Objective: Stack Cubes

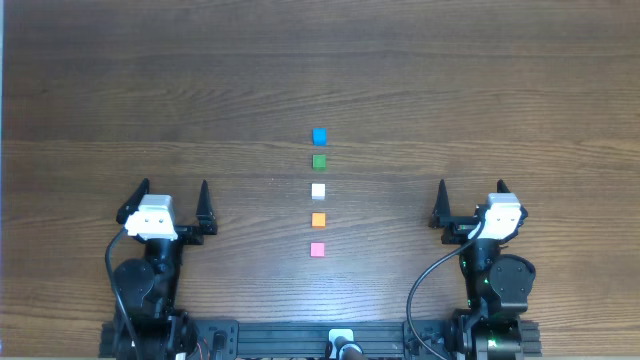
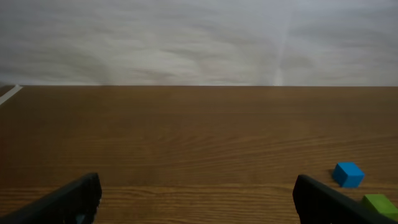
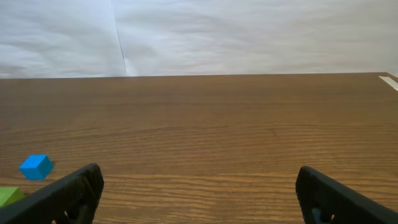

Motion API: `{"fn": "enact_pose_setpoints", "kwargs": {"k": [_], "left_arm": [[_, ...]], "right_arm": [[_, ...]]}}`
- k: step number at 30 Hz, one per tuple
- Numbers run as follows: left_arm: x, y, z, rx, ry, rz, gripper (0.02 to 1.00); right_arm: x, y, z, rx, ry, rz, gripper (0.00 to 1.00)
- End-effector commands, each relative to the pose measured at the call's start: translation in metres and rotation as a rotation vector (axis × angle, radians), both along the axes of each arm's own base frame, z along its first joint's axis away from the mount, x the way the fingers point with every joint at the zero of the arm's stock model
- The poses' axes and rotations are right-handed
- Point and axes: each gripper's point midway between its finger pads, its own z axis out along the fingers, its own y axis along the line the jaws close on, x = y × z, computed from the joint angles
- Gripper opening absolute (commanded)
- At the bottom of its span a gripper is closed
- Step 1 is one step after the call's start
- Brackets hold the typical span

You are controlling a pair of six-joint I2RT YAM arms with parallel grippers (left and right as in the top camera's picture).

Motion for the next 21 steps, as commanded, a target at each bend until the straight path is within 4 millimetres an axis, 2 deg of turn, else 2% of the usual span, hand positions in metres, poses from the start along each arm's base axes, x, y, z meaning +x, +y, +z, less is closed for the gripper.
{"fn": "enact_pose_setpoints", "kwargs": {"k": [1,13,16,21], "left_arm": [[0.000,-0.001,-0.002,0.010,-0.001,-0.009,1.000],[0.000,-0.006,0.008,0.007,-0.039,-0.039,1.000],[-0.001,-0.019,0.022,-0.012,-0.093,-0.110,0.998],[-0.007,-0.019,0.050,-0.204,-0.107,-0.110,0.998]], "right_arm": [[0.000,0.000,-0.001,-0.001,-0.005,0.003,0.993],[0.000,0.000,-0.001,-0.001,-0.005,0.003,0.991],[0.000,0.000,-0.001,-0.001,-0.004,0.003,0.991],[0.000,0.000,-0.001,-0.001,-0.005,0.003,0.991]]}}
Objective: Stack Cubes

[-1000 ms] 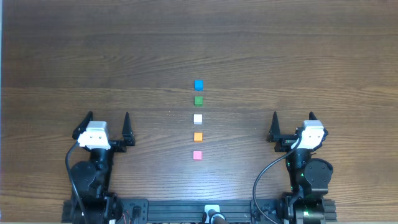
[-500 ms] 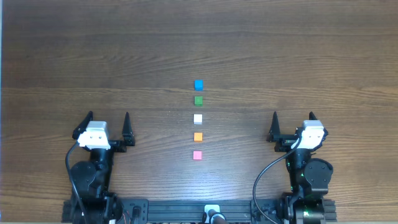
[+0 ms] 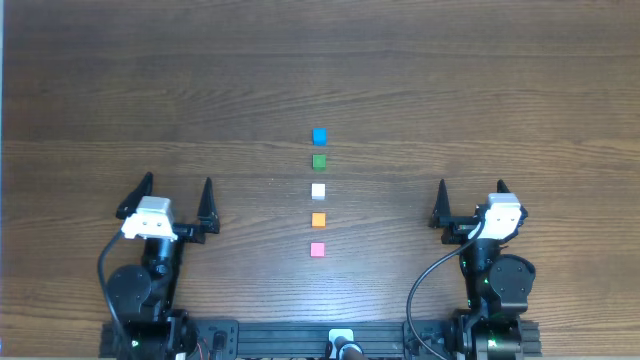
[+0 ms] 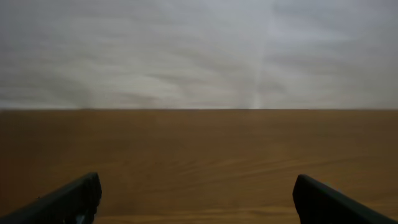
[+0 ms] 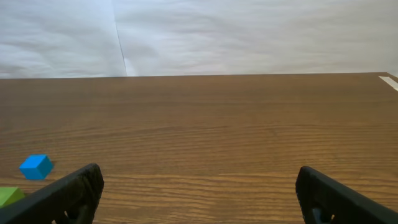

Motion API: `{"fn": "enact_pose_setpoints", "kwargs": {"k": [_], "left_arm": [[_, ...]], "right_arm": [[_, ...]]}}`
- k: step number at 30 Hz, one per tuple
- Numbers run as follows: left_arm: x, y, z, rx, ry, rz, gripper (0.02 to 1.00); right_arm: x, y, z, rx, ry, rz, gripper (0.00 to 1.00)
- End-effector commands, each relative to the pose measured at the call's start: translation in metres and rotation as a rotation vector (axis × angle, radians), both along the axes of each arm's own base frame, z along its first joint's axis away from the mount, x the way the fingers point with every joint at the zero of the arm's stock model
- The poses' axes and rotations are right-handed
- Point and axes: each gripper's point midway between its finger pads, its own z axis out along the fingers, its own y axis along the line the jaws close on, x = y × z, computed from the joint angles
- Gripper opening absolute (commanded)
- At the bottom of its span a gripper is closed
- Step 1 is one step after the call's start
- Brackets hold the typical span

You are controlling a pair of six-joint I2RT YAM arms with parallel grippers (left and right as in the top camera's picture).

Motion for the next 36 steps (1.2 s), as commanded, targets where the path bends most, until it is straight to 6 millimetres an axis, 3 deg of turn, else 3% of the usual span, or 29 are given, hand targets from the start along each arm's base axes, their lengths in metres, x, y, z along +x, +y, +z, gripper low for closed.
{"fn": "enact_pose_setpoints", "kwargs": {"k": [1,5,12,17,22,27,32,36], "left_arm": [[-0.010,-0.007,0.031,-0.169,0.003,-0.048,0.998],[-0.029,-0.020,0.062,-0.172,0.065,-0.122,0.998],[-0.067,-0.051,0.138,-0.188,0.186,-0.303,0.993],[-0.080,-0.071,0.156,-0.245,0.450,-0.414,0.996],[-0.072,-0.076,0.136,-0.297,0.762,-0.397,0.996],[-0.067,-0.107,0.101,-0.246,1.019,-0.499,0.993],[-0.062,-0.146,0.049,-0.024,1.208,-0.370,0.996],[-0.062,-0.171,0.017,0.183,1.225,-0.288,1.000]], "right_arm": [[0.000,0.000,-0.001,-0.001,-0.005,0.003,0.993],[0.000,0.000,-0.001,-0.001,-0.005,0.003,0.993],[0.000,0.000,-0.001,-0.001,-0.005,0.003,0.993],[0.000,0.000,-0.001,-0.001,-0.005,0.003,0.991],[0.000,0.000,-0.001,-0.001,-0.005,0.003,0.991],[0.000,0.000,-0.001,-0.001,-0.005,0.003,0.993],[0.000,0.000,-0.001,-0.001,-0.005,0.003,0.991],[0.000,0.000,-0.001,-0.001,-0.005,0.003,0.991]]}}
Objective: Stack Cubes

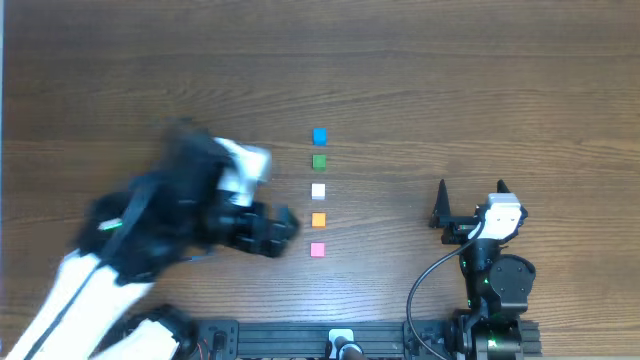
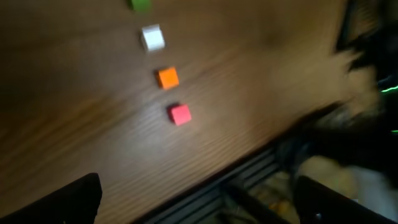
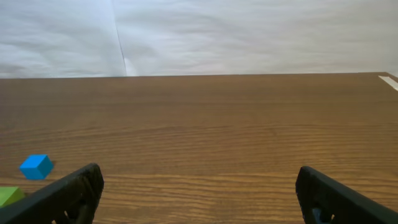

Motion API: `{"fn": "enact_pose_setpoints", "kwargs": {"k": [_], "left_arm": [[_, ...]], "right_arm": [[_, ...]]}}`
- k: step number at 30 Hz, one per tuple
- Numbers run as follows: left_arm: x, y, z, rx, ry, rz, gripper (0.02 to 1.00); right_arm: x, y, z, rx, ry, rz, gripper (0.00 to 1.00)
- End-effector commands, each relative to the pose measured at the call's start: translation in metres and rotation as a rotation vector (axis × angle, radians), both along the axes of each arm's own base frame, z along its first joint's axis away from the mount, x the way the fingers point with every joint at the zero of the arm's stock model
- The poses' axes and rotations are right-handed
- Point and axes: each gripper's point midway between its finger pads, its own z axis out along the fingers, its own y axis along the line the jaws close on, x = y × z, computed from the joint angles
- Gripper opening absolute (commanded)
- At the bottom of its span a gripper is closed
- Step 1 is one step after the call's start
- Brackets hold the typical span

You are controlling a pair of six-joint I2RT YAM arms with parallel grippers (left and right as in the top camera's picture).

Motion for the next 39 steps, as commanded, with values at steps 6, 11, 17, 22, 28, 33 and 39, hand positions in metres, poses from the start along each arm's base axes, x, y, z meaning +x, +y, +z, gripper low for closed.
{"fn": "enact_pose_setpoints", "kwargs": {"k": [6,11,17,22,28,33,39], "left_arm": [[0.012,-0.046,-0.081,0.370,-0.006,0.052,1.000],[0.010,-0.091,-0.128,0.323,0.123,-0.006,1.000],[0.011,-0.096,-0.160,0.361,0.205,0.052,0.998],[0.011,-0.096,-0.162,0.341,0.263,0.232,1.000],[0.002,-0.089,-0.167,0.366,0.310,0.271,1.000],[-0.006,-0.078,-0.182,0.382,0.352,0.385,1.000],[-0.013,-0.078,-0.198,0.366,0.376,0.385,1.000]], "right_arm": [[0.000,0.000,-0.001,-0.001,-0.005,0.003,0.991],[0.000,0.000,-0.001,-0.001,-0.005,0.003,0.993],[0.000,0.000,-0.001,-0.001,-0.005,0.003,0.993],[0.000,0.000,-0.001,-0.001,-0.005,0.003,0.991],[0.000,0.000,-0.001,-0.001,-0.005,0.003,0.993],[0.000,0.000,-0.001,-0.001,-0.005,0.003,0.991],[0.000,0.000,-0.001,-0.001,-0.005,0.003,0.991]]}}
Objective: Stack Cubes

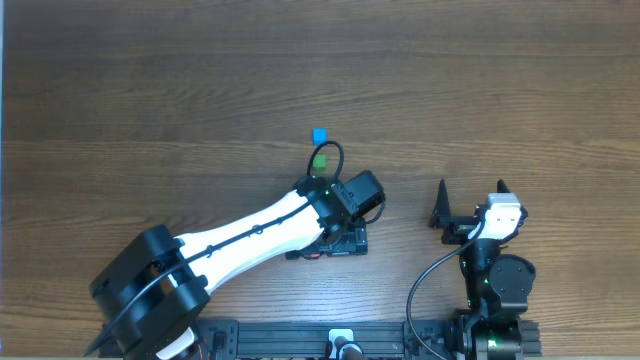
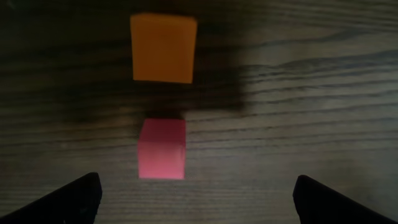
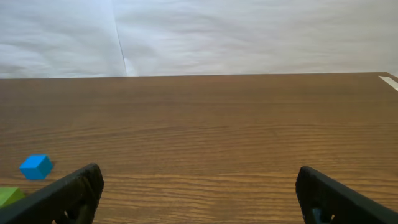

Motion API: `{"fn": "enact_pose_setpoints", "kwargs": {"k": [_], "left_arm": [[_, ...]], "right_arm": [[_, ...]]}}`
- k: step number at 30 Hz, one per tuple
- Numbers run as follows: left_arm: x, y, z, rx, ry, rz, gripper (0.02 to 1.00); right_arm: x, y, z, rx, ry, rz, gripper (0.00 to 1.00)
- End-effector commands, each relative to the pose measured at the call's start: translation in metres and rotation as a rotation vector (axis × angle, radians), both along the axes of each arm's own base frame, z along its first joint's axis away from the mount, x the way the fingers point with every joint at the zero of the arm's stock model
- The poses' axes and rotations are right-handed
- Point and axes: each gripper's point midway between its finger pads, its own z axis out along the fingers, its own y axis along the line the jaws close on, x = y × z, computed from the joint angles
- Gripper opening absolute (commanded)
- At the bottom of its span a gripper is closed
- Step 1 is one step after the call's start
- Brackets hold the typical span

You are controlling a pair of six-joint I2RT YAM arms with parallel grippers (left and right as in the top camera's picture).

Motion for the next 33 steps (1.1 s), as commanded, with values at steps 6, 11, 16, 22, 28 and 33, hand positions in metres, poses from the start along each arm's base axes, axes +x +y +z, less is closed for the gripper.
{"fn": "enact_pose_setpoints", "kwargs": {"k": [6,11,16,22,28,33], "left_arm": [[-0.008,0.003,-0.018,-0.013,0.024,0.048,1.000],[-0.011,0.007,-0.027,-0.007,0.023,0.047,1.000],[-0.008,0.011,-0.028,0.002,0.007,-0.020,1.000],[-0.008,0.015,-0.029,0.014,0.010,-0.055,1.000],[-0.005,0.023,-0.033,0.031,0.005,-0.067,0.974],[-0.002,0.025,-0.034,0.040,-0.012,-0.066,0.862]], "right_arm": [[0.000,0.000,-0.001,-0.001,-0.005,0.003,0.991],[0.000,0.000,-0.001,-0.001,-0.005,0.003,0.993],[0.000,0.000,-0.001,-0.001,-0.005,0.003,0.993],[0.000,0.000,-0.001,-0.001,-0.005,0.003,0.993],[0.000,0.000,-0.001,-0.001,-0.005,0.003,0.993],[0.000,0.000,-0.001,-0.001,-0.005,0.003,0.993]]}}
